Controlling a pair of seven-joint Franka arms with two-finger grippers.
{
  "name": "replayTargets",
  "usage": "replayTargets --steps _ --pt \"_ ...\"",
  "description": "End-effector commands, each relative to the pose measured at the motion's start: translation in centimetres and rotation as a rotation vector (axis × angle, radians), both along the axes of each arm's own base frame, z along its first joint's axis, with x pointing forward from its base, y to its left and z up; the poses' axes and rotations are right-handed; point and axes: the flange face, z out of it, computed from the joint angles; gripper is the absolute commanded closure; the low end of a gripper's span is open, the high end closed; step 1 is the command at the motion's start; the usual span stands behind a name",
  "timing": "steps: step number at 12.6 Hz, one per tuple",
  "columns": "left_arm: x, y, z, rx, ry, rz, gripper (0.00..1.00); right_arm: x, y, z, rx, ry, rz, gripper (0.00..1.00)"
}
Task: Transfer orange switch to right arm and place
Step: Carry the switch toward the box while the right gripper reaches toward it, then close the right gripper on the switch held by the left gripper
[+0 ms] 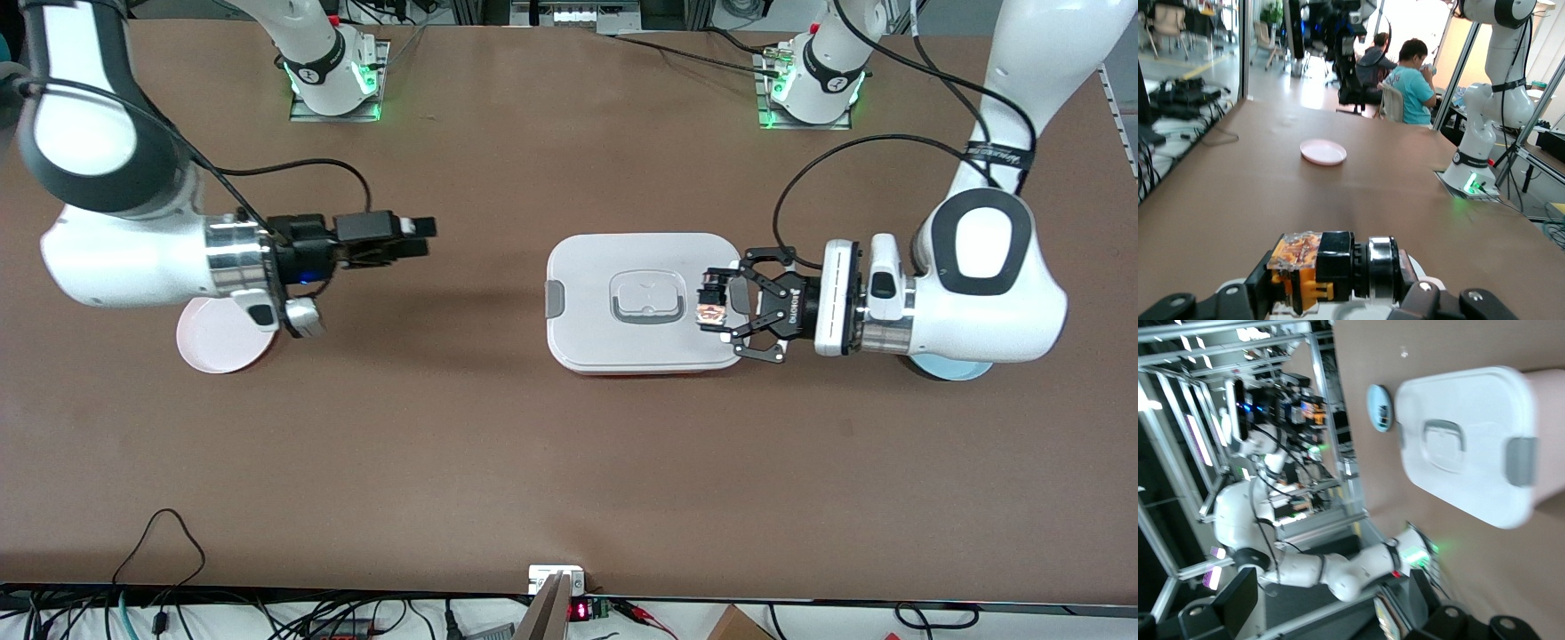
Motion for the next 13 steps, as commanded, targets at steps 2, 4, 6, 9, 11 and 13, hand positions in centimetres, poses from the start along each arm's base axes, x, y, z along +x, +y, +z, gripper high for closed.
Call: replayTargets --steps 2,4,6,9,11,13 --pt "-0.4 -4.5 0.8 -0.193 -0.129 0.066 0.77 0.9 4.4 -3.3 0.156 -0.039 -0.100 0.00" --pt "-1.1 -7.1 1.1 -0.238 -0.113 0.113 0.77 0.8 7.0 -5.4 0.232 -0.128 -0.123 0.00" --pt "-2.3 -10.3 1.6 -0.220 -0.119 0.175 0.78 0.5 9.6 -6.6 0.267 -0.198 -0.148 0.00" --pt "-3.2 -12.6 1.5 -0.227 -0.095 0.244 0.78 0.0 11.0 -6.7 0.275 -0.228 -0.160 0.00" --pt "-3.2 -12.7 1.5 -0.234 -0.090 0.248 0.78 0.3 10.8 -6.5 0.279 -0.244 -0.161 0.00" --pt "-3.3 -12.9 1.6 -0.248 -0.076 0.258 0.78 0.4 10.6 -5.9 0.285 -0.252 -0.165 0.01"
